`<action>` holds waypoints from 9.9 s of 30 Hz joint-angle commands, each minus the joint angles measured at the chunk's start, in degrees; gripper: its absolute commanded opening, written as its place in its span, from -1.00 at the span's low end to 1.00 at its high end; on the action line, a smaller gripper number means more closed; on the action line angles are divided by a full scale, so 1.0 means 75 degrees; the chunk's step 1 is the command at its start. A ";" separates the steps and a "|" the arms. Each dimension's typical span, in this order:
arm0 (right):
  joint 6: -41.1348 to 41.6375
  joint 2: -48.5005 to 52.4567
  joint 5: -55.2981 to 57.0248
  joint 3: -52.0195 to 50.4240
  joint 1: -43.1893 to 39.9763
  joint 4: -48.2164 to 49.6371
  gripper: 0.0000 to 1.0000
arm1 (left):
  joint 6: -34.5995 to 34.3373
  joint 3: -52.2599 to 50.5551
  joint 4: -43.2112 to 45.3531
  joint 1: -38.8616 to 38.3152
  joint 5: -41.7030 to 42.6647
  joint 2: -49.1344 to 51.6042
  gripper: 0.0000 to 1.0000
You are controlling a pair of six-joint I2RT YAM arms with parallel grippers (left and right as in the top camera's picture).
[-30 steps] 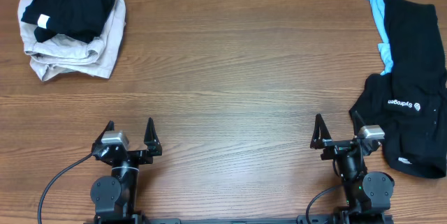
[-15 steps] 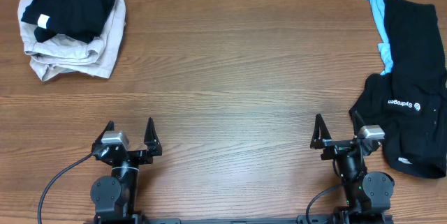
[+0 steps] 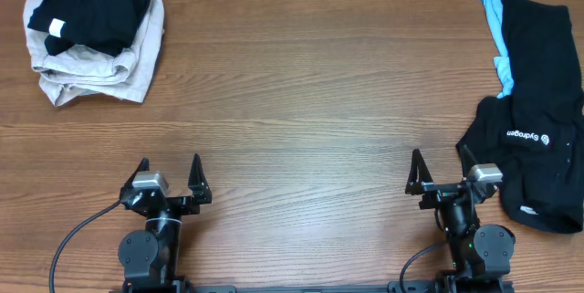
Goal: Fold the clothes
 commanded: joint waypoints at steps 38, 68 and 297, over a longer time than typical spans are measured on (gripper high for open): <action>-0.0006 -0.0070 0.0052 -0.0079 -0.0050 0.0032 1.00 | -0.0050 -0.0041 0.0006 -0.0050 -0.0085 -0.0076 1.00; -0.0012 -0.0070 -0.1183 0.1040 -0.0050 0.0612 1.00 | 0.0504 0.0790 0.0484 -0.0050 0.0009 -0.0073 1.00; 0.3217 1.4000 -0.0122 0.8020 -0.0090 -0.3279 0.58 | 0.1547 1.3659 -0.5692 0.0085 0.2180 1.3245 0.22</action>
